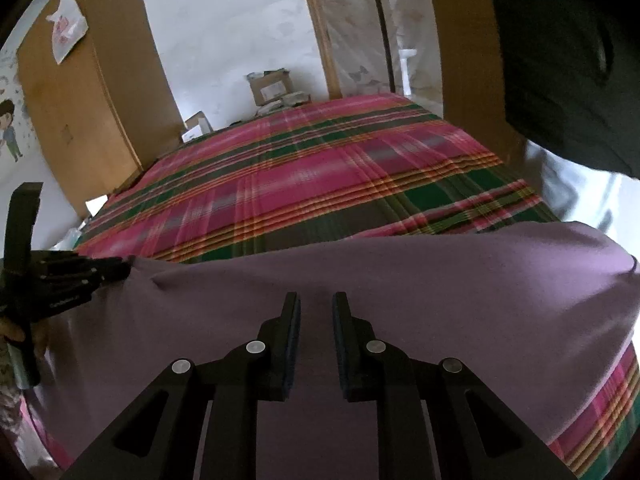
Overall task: Fold clothes
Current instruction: 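Bring the right gripper toward the left gripper over the garment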
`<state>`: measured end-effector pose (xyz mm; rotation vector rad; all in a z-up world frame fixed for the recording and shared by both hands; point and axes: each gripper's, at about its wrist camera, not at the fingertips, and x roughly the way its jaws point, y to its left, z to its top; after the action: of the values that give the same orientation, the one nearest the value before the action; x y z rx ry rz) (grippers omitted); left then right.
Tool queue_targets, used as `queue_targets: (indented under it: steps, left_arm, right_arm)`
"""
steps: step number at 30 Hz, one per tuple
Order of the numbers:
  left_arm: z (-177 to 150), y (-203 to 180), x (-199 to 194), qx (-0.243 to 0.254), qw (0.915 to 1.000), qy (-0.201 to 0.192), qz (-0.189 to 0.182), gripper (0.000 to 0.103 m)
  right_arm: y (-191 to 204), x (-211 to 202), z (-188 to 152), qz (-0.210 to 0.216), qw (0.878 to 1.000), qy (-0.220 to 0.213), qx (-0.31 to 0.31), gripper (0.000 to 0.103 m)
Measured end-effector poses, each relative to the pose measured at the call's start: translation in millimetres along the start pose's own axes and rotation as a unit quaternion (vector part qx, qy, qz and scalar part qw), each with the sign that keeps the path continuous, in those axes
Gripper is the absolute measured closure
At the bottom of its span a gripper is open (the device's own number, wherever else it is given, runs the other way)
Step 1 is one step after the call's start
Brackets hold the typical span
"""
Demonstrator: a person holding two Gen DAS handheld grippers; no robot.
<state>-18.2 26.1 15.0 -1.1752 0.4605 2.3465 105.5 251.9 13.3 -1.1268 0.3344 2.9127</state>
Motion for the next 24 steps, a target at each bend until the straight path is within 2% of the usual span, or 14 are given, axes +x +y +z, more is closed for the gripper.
queue_targets:
  steps: [8,14,19,21,24]
  left_arm:
    - [10.6,17.6,-14.8,-0.03,0.9988,-0.038,-0.009,0.096]
    - [3.4,23.2,-10.7,-0.051,0.9974,-0.041,-0.029,0.096]
    - [-4.7,25.9,-21.5,-0.059,0.9955,-0.062,-0.04,0.096]
    - [-6.3,26.5,-23.2,-0.062,0.9951,-0.063,-0.044,0.096]
    - [-6.9,26.9,-21.9,-0.062,0.9951,-0.061,-0.048,0.096]
  right_arm:
    - [0.7,3.4,8.2,0.007,1.0,0.004,0.001,0.086]
    - [18.4,12.0,23.4,0.035,0.997,0.014,-0.07,0.086]
    - [43.8,37.3,36.6,0.093,0.979,0.071,-0.168,0.086]
    - [55.6,44.6,40.0,0.103,0.97,0.077,-0.208,0.086]
    - [71.4,52.2,44.6,0.141,0.955,0.079,-0.25,0.077]
